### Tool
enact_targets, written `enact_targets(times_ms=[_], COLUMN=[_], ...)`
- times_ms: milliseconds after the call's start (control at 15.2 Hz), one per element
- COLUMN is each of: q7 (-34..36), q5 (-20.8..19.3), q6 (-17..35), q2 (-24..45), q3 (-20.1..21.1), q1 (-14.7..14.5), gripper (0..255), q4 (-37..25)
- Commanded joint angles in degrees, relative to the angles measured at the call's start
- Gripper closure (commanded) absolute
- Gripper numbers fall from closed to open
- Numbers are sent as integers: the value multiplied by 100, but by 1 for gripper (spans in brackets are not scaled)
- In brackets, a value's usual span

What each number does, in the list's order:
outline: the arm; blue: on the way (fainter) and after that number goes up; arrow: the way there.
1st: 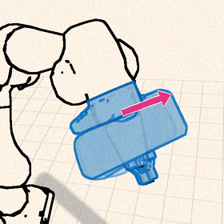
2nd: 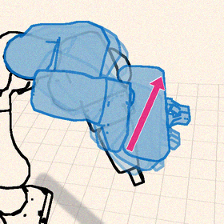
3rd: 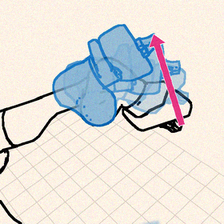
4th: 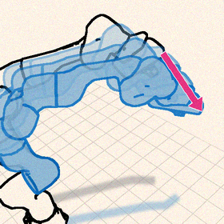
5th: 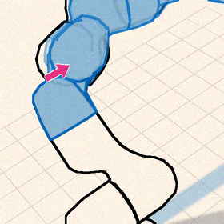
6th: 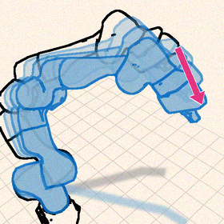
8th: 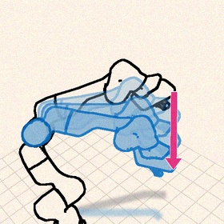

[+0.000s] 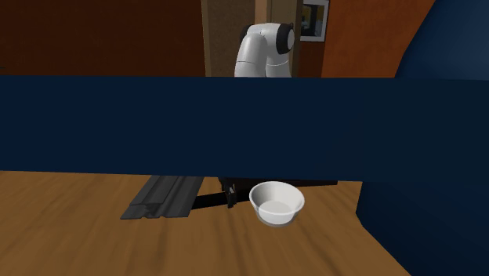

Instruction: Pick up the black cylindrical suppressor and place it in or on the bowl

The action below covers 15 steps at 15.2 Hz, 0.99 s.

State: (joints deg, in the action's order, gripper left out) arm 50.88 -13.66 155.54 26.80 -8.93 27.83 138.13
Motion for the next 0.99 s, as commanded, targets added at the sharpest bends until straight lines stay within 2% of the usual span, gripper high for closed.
enact_targets(times_ms=[0, 264, 330, 924], q7=[-1, -1, -1, -1], q5=[-1, -1, -1, -1], q6=[12, 11, 11, 12], q2=[14, 14, 14, 14], q3=[-1, -1, -1, -1], q1=[2, 3, 3, 2], gripper=[0, 0, 255, 255], q4=[-5, -5, -5, -5])
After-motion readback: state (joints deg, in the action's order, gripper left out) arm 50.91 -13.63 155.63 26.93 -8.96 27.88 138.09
